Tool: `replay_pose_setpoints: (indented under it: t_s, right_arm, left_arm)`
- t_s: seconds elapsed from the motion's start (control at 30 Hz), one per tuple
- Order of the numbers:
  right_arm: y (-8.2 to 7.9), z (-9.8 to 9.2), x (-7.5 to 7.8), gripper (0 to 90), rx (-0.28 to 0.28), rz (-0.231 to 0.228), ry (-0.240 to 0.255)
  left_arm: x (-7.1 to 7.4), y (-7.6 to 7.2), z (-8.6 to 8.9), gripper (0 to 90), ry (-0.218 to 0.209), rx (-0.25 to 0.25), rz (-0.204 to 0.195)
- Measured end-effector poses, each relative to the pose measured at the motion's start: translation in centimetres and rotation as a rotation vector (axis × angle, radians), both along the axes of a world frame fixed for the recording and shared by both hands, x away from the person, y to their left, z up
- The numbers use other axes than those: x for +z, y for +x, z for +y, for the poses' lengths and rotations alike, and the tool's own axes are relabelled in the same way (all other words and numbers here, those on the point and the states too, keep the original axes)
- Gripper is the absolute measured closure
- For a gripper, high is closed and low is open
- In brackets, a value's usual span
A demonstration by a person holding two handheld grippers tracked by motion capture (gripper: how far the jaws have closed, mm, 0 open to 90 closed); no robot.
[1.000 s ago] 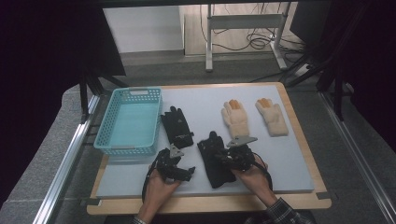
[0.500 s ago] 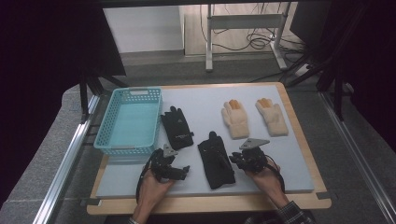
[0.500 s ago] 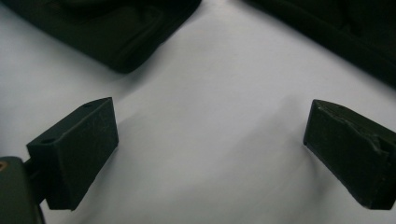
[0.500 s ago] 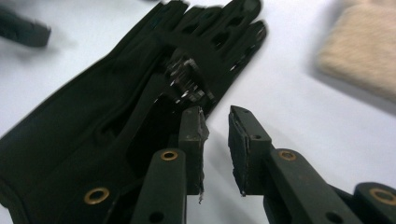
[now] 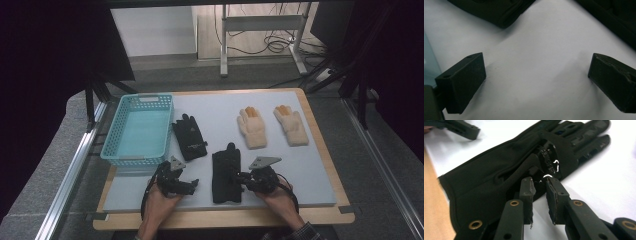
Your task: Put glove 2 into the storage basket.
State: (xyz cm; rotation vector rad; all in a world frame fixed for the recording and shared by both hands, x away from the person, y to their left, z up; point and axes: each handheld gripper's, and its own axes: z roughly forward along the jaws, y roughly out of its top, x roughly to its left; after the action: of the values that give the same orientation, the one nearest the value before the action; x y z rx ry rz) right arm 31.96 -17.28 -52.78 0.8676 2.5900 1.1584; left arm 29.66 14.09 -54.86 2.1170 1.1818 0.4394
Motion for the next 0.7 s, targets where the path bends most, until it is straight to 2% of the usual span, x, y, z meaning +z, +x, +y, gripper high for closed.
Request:
replay_pose_setpoints:
  t_s: [0.1, 0.23, 0.27, 0.33, 0.4, 0.5, 0.67, 0.7]
  right_arm:
    - [0.2, 0.0, 0.5, 68.6, 0.004, -0.017, -0.007]
    - [1.1, -0.2, 1.2, 63.2, -0.023, -0.038, 0.009]
    - [1.9, 0.1, 1.8, 59.1, -0.030, -0.049, 0.018]
    - [2.5, 0.6, 2.1, 56.9, -0.023, -0.051, 0.016]
    - [2.9, 1.1, 2.3, 56.5, -0.019, -0.054, 0.013]
    - [4.7, 2.9, 2.7, 57.2, -0.001, -0.061, 0.008]
    - [7.2, 5.5, 3.2, 68.0, 0.025, -0.044, 0.013]
    - [7.2, 5.5, 3.2, 68.0, 0.025, -0.044, 0.013]
  left_arm:
    - [-0.1, -0.1, 0.3, 2.1, -0.008, -0.006, 0.003]
    - [-0.1, 0.0, 0.4, 1.9, -0.013, -0.008, 0.010]
    - [-0.1, 0.0, 0.4, 1.8, -0.015, -0.007, 0.012]
    - [-0.1, 0.0, 0.4, 1.8, -0.016, -0.007, 0.013]
    - [-0.1, 0.0, 0.4, 1.8, -0.016, -0.007, 0.013]
    - [-0.2, 0.0, 0.4, 1.8, -0.022, -0.003, 0.009]
    - [-0.2, 0.0, 0.4, 1.8, -0.022, -0.004, 0.011]
    - [-0.2, 0.0, 0.4, 1.8, -0.022, -0.004, 0.011]
